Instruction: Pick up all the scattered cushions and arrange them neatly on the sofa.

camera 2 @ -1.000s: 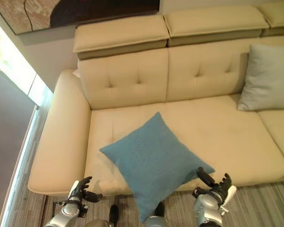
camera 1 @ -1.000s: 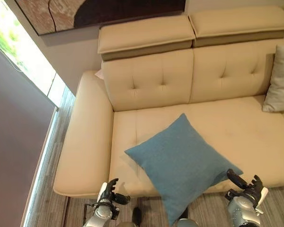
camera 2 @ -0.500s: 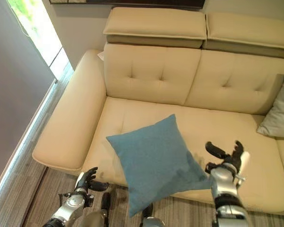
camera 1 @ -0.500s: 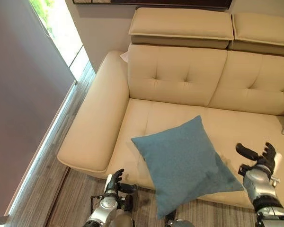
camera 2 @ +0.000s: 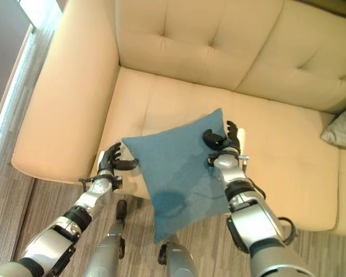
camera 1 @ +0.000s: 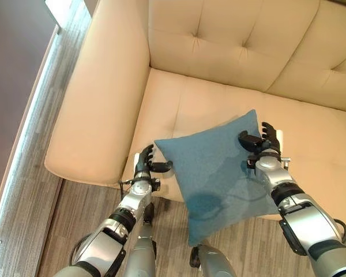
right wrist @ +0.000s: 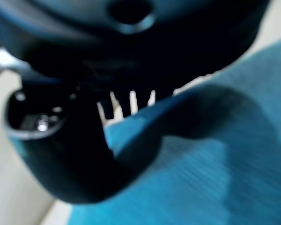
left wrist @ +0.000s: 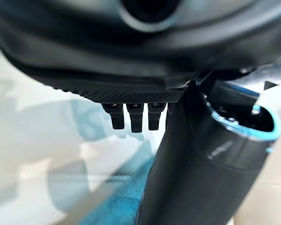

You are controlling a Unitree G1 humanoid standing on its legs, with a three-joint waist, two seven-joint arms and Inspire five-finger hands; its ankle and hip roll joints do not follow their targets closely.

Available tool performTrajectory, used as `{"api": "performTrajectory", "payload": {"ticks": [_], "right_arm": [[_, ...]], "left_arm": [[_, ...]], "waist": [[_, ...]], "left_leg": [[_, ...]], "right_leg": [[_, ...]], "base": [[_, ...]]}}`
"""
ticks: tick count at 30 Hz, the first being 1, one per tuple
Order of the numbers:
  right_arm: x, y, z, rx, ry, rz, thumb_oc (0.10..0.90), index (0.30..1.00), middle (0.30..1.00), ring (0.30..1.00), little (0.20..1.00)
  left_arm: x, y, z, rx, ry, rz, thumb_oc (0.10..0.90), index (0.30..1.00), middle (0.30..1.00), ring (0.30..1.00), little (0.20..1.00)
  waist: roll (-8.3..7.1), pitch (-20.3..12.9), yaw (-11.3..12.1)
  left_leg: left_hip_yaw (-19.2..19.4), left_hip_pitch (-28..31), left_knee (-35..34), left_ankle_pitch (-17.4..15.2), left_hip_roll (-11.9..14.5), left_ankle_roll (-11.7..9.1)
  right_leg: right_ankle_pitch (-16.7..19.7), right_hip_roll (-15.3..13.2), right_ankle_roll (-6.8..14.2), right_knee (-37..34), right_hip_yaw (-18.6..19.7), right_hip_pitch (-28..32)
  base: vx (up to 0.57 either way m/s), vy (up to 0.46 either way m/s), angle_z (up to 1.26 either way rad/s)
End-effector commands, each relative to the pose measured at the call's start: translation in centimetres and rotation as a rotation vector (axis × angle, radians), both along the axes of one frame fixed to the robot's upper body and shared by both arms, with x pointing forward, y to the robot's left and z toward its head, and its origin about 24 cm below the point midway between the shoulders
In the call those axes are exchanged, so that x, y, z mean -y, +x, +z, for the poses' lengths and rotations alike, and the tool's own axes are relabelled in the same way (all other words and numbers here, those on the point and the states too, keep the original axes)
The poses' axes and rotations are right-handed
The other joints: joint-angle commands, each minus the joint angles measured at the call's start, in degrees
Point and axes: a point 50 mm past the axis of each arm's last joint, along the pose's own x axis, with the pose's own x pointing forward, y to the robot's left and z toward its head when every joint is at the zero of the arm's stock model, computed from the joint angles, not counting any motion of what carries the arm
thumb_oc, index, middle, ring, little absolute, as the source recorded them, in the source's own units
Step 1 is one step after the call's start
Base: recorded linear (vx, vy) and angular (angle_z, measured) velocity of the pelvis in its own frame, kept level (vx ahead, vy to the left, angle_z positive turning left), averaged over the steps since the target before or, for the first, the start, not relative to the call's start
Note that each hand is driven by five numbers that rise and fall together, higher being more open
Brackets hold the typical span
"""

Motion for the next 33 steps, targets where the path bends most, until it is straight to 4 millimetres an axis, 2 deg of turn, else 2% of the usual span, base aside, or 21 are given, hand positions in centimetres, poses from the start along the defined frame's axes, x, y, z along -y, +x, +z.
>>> {"api": "performTrajectory", "payload": {"ticks": [1,2,3,5,7,8,9,12,14,18,21,25,28,29,31,32,33], "right_arm": [[0.2,0.2,0.4,-0.039,-0.129,0.106,0.400,0.300,0.300,0.300,0.300],[-0.4,-1.1,-2.4,-0.087,-0.012,0.132,0.400,0.300,0.300,0.300,0.300],[-1.1,-1.7,-3.7,-0.093,0.049,0.154,0.400,0.300,0.300,0.300,0.300],[-1.6,-2.1,-4.4,-0.098,0.086,0.166,0.400,0.300,0.300,0.300,0.300],[-2.9,-3.4,-6.7,-0.130,0.205,0.180,0.400,0.300,0.300,0.300,0.300],[-4.2,-3.9,-7.5,-0.137,0.247,0.216,0.400,0.300,0.300,0.300,0.300],[-4.9,-4.1,-7.8,-0.138,0.279,0.233,0.400,0.300,0.300,0.300,0.300],[-7.5,-5.4,-8.5,-0.106,0.384,0.326,0.400,0.300,0.300,0.300,0.300],[-8.0,-6.2,-8.0,-0.047,0.456,0.363,0.400,0.300,0.300,0.300,0.300],[-7.6,-7.1,-7.7,0.030,0.567,0.326,0.400,0.300,0.300,0.300,0.300],[-6.0,-7.8,-7.2,0.099,0.610,0.263,0.400,0.300,0.300,0.300,0.300],[-3.6,-8.2,-6.3,0.182,0.623,0.185,0.400,0.300,0.300,0.300,0.300],[-2.8,-8.4,-6.1,0.191,0.604,0.170,0.400,0.300,0.300,0.300,0.300],[-2.2,-8.5,-5.5,0.221,0.587,0.156,0.400,0.300,0.300,0.300,0.300],[-2.0,-8.3,-4.9,0.243,0.577,0.151,0.400,0.300,0.300,0.300,0.300],[-2.1,-8.5,-5.0,0.236,0.576,0.162,0.400,0.300,0.300,0.300,0.300],[-1.9,-8.9,-5.2,0.224,0.558,0.162,0.400,0.300,0.300,0.300,0.300]], "left_arm": [[2.7,-0.4,0.9,0.084,-0.058,-0.121,0.800,0.900,0.900,0.900,0.900],[3.1,-1.0,0.2,0.063,-0.057,-0.149,0.800,0.900,0.900,0.900,0.900],[3.2,-1.2,-0.2,0.048,-0.050,-0.157,0.800,0.900,0.900,0.900,0.900],[3.2,-1.3,-0.4,0.034,-0.045,-0.156,0.800,0.900,0.900,0.900,0.900],[3.1,-1.6,-1.5,-0.017,-0.011,-0.159,0.800,0.900,0.900,0.900,0.900],[3.2,-1.9,-2.5,-0.071,0.021,-0.166,0.800,0.900,0.900,0.900,0.900],[3.6,-1.9,-2.5,-0.081,-0.011,-0.168,0.400,0.300,0.300,0.300,0.300],[5.2,-2.3,-2.1,-0.073,-0.157,-0.164,0.400,0.300,0.300,0.300,0.300],[6.1,-2.5,-2.0,-0.070,-0.190,-0.178,0.400,0.300,0.300,0.300,0.300],[7.5,-2.8,-1.3,-0.045,-0.183,-0.232,0.400,0.300,0.300,0.300,0.300],[8.1,-2.5,0.1,0.012,-0.194,-0.262,0.400,0.300,0.300,0.300,0.300],[8.6,-1.9,2.9,0.133,-0.191,-0.321,0.400,0.300,0.300,0.300,0.300],[8.5,-1.8,4.0,0.180,-0.203,-0.333,0.400,0.300,0.300,0.300,0.300],[8.2,-1.5,5.5,0.237,-0.244,-0.324,0.400,0.300,0.300,0.300,0.300],[8.3,-1.3,6.4,0.266,-0.252,-0.335,0.400,0.300,0.300,0.300,0.300],[8.0,-1.2,6.8,0.284,-0.237,-0.341,0.400,0.300,0.300,0.300,0.300],[7.7,-1.4,6.8,0.293,-0.236,-0.345,0.400,0.300,0.300,0.300,0.300]], "waist": [[-0.75,-0.83,1.95],[-0.92,-0.61,2.41],[-1.08,-0.55,2.54],[-1.23,-0.53,2.63],[-1.71,-0.37,2.59],[-2.26,-0.27,2.47],[-2.56,-0.24,2.43],[-3.59,-0.16,2.46],[-4.19,-0.58,1.82],[-4.26,-2.02,0.36],[-3.88,-3.78,-1.31],[-2.64,-6.34,-3.07],[-1.85,-7.70,-3.72],[-0.55,-7.92,-4.36],[0.98,-7.27,-4.49],[2.40,-6.32,-4.56],[3.03,-6.01,-4.47]], "left_leg": [[-0.25,-1.86,-0.69,-2.53,-2.51,-0.52],[-0.47,-1.69,-0.58,-2.79,-2.80,-0.46],[-0.55,-1.65,-0.45,-2.93,-2.87,-0.41],[-0.60,-1.54,-0.38,-3.09,-2.92,-0.36],[-0.92,-1.22,-0.23,-3.47,-2.92,-0.18],[-1.05,-0.90,-0.24,-3.57,-2.83,-0.08],[-1.10,-0.64,-0.35,-3.64,-2.74,-0.03],[-1.15,0.07,-0.49,-3.68,-2.48,0.10],[-0.71,1.35,-1.00,-3.83,-2.17,0.30],[-0.30,2.44,-1.51,-4.07,-1.90,0.47],[0.30,4.24,-1.89,-4.74,-1.68,0.77],[1.53,7.62,-1.73,-6.51,-1.76,1.55],[1.99,8.86,-1.31,-7.26,-1.88,1.81],[3.00,9.78,0.64,-8.71,-1.93,2.25],[4.75,10.88,2.34,-9.84,-1.46,2.92],[7.64,13.80,2.60,-10.84,-0.34,3.10],[8.98,15.10,2.41,-10.97,0.32,2.91]], "right_leg": [[-7.22,-2.25,4.11,4.75,3.87,0.15],[-7.30,-2.54,4.27,4.74,3.27,0.72],[-7.35,-2.64,4.36,4.78,2.99,0.91],[-7.30,-2.73,4.43,4.81,2.83,1.04],[-7.18,-2.84,4.59,4.85,2.51,1.35],[-7.03,-2.78,4.64,4.78,2.49,1.50],[-6.91,-2.72,4.70,4.67,2.47,1.63],[-6.73,-2.56,4.71,4.47,2.63,2.02],[-6.75,-2.32,4.74,4.37,3.08,2.62],[-6.81,-2.36,5.01,4.22,3.21,2.96],[-7.17,-2.42,5.20,4.28,3.59,3.86],[-7.70,-2.60,5.53,4.25,4.97,6.05],[-7.98,-2.83,5.69,4.38,5.51,6.85],[-8.52,-3.33,6.21,7.14,5.98,6.61],[-9.69,-3.85,6.59,11.90,6.20,6.04],[-10.36,-5.82,7.17,17.71,2.79,5.28],[-9.76,-7.59,7.45,19.41,-0.49,5.01]], "base": [[0.05,0.015,0.06],[0.05,0.015,0.08],[0.05,0.009,0.15],[0.02,-0.004,0.16],[0.01,-0.006,0.10],[0.00,0.000,0.00],[0.00,-0.047,-0.06],[-0.01,-0.039,0.00],[0.00,0.006,-0.02],[0.01,0.006,-0.07],[0.03,0.012,-0.08],[0.05,0.034,-0.19],[0.07,0.048,-0.17],[0.03,0.083,-0.24],[-0.01,0.066,-0.44],[-0.01,0.002,-0.58],[-0.01,-0.077,-0.67]]}}
